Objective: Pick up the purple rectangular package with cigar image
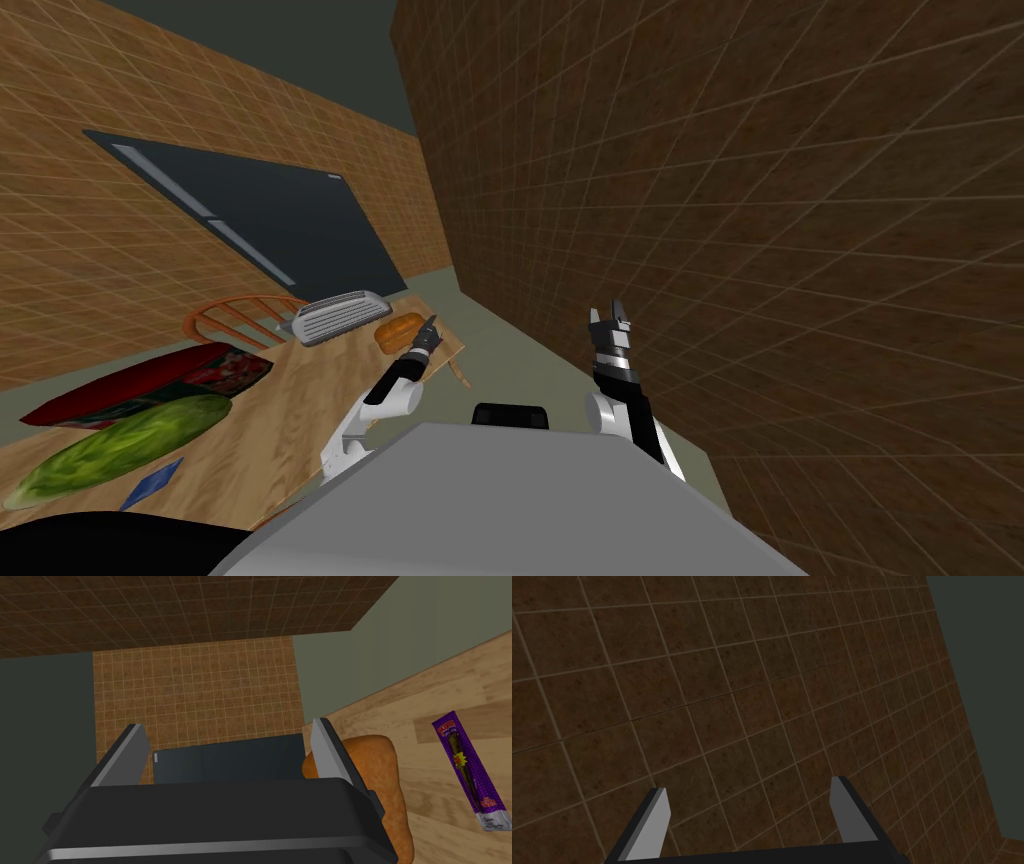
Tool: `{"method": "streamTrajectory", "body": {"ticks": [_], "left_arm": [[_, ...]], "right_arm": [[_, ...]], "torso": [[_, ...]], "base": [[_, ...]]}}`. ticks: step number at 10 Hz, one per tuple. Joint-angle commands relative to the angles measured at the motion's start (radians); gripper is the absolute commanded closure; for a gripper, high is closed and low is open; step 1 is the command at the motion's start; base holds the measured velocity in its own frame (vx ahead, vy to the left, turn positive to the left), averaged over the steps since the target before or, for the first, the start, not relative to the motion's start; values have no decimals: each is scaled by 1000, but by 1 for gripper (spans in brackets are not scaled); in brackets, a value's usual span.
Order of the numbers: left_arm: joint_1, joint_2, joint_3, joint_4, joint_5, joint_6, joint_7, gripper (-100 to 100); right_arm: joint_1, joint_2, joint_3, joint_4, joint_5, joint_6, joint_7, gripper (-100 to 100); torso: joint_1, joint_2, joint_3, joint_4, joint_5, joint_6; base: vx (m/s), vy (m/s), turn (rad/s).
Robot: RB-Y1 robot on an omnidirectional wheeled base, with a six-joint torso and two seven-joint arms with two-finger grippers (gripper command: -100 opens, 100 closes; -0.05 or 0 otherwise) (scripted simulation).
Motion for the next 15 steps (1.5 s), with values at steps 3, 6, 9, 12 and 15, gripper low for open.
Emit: {"method": "streamTrajectory", "body": {"ticks": [3,6,9,12,15], "left_arm": [[-35,19,37,61,44,106,41,-100],[-54,28,54,94,64,188,62,-100],[-93,47,88,165,103,280,109,-100],[-113,57,105,204,122,357,134,-100],[-156,78,137,286,159,443,188,-100]], "right_arm": [[0,0,0,0,0,0,0,0],[0,0,0,0,0,0,0,0],[0,0,0,0,0,0,0,0],[0,0,0,0,0,0,0,0],[0,0,0,0,0,0,0,0]], "torso": [[0,-1,0,0,0,0],[0,-1,0,0,0,0],[1,-1,0,0,0,0],[1,-1,0,0,0,0],[1,0,0,0,0,0]], "base": [[39,-36,-30],[36,-34,-18],[42,-26,-11],[39,-22,-2],[40,-16,8]]}}
